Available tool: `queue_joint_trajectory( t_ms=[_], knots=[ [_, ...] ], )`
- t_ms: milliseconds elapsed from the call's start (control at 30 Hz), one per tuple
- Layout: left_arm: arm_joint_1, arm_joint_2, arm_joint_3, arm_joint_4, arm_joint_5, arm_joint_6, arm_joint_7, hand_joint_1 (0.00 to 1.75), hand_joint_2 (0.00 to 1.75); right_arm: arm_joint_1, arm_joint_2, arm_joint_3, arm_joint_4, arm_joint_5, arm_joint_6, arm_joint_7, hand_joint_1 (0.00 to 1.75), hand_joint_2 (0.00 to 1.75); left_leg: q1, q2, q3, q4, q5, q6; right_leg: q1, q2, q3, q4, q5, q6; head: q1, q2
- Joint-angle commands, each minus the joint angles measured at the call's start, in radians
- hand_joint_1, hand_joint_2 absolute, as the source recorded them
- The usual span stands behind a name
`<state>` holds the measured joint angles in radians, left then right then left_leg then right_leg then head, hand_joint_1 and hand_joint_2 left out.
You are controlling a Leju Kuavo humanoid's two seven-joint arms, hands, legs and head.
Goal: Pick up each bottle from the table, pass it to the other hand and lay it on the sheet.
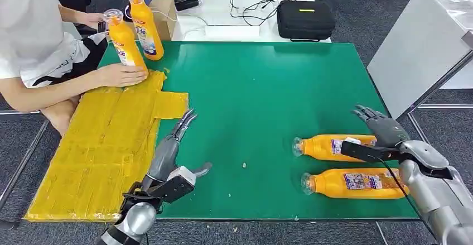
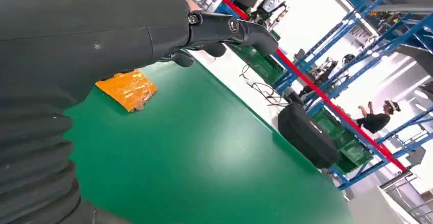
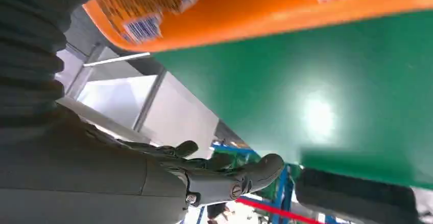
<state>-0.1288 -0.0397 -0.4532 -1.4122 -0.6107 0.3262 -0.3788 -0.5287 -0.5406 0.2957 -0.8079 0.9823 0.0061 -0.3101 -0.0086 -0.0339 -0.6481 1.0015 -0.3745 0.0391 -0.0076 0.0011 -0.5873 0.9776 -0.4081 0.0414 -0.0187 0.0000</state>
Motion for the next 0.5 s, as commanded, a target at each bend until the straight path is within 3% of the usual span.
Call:
queue_joint_trajectory(
  t_ms=[33, 500],
  knots=[
    [-0.042, 0.02, -0.034, 0.068, 0.0, 0.0, -0.001, 0.0, 1.75, 0.003, 0.006, 0.058, 0.095, 0.001, 0.007, 0.001, 0.0, 1.75, 0.001, 0.003, 0.001, 0.0, 0.0, -0.002, 0.001, 0.0, 0.002, -0.001, 0.0, -0.001, 0.0, 0.0],
    [-0.042, 0.02, -0.034, 0.068, 0.0, 0.0, -0.001, 0.0, 1.75, 0.003, 0.006, 0.058, 0.095, 0.001, 0.007, 0.001, 0.0, 1.75, -0.002, 0.003, -0.005, 0.0, 0.001, 0.0, -0.001, 0.001, -0.004, -0.001, 0.002, 0.003, 0.0, 0.0]
  ],
)
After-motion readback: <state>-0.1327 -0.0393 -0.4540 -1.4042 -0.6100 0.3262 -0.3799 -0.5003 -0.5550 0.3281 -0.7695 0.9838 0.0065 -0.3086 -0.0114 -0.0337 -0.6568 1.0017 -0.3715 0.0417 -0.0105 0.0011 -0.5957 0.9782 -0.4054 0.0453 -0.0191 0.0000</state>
